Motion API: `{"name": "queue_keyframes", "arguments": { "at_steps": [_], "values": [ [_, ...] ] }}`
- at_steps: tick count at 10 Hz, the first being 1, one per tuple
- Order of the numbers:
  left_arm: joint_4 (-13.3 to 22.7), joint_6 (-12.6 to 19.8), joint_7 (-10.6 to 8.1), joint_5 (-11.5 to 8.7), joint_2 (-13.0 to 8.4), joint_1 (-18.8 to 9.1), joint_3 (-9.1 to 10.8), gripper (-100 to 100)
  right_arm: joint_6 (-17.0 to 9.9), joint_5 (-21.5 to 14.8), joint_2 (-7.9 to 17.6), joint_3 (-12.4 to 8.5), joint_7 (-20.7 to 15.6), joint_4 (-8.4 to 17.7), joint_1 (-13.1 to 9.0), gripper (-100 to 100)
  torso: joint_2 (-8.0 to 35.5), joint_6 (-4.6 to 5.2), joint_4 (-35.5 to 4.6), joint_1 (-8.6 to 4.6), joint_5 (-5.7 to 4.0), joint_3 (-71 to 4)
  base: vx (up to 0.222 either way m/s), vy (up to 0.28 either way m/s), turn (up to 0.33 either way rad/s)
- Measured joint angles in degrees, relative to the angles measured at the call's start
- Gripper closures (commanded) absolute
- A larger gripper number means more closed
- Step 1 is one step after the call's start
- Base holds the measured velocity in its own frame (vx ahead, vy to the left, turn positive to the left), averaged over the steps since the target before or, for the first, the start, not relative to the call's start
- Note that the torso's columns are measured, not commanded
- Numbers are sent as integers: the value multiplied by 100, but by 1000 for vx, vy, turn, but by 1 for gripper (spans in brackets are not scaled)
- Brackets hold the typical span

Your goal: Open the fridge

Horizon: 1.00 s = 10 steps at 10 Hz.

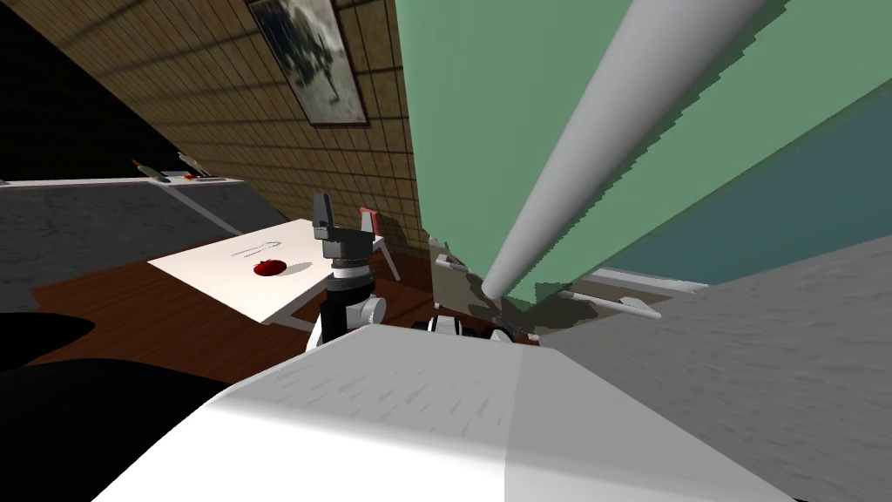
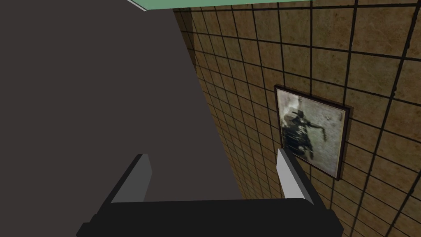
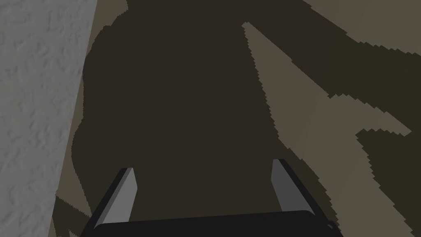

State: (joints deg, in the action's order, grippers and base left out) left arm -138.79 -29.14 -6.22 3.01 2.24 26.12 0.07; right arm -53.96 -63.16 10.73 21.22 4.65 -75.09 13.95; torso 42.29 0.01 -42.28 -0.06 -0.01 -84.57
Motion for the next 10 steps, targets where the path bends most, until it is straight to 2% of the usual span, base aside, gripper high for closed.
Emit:
{"name": "queue_keyframes", "arguments": {
  "at_steps": [1, 3, 7, 8, 10],
  "values": [
    [0, 0, 0, 0, 0, 0, 0, 0, -157, -165, -4, 71, -4, 170, -65, -100, -5, -3, 1, 11, 1, -1, 36, 60, 60],
    [0, 0, 0, 0, 0, 0, 0, 0, -455, -432, 1, 137, -36, 304, -47, -100, 4, 0, -1, -2, -1, 3, 20, 39, 36],
    [0, 0, 0, 0, 0, 0, 0, 0, -1084, -1110, 21, 347, 0, 1028, -266, -100, -1, 0, 1, 5, 1, -1, 34, 53, 43],
    [0, 0, 0, 0, 0, 0, 0, 0, -1205, -1231, 27, 369, -4, 1070, -234, -100, 6, 0, -1, -3, -1, 4, 48, 53, 81],
    [0, 0, 0, 0, 0, 0, 0, 0, -1506, -1573, 48, 468, 23, 1402, -315, -100, -3, 0, 1, 7, 2, -1, 44, 64, 70]
  ]
}}
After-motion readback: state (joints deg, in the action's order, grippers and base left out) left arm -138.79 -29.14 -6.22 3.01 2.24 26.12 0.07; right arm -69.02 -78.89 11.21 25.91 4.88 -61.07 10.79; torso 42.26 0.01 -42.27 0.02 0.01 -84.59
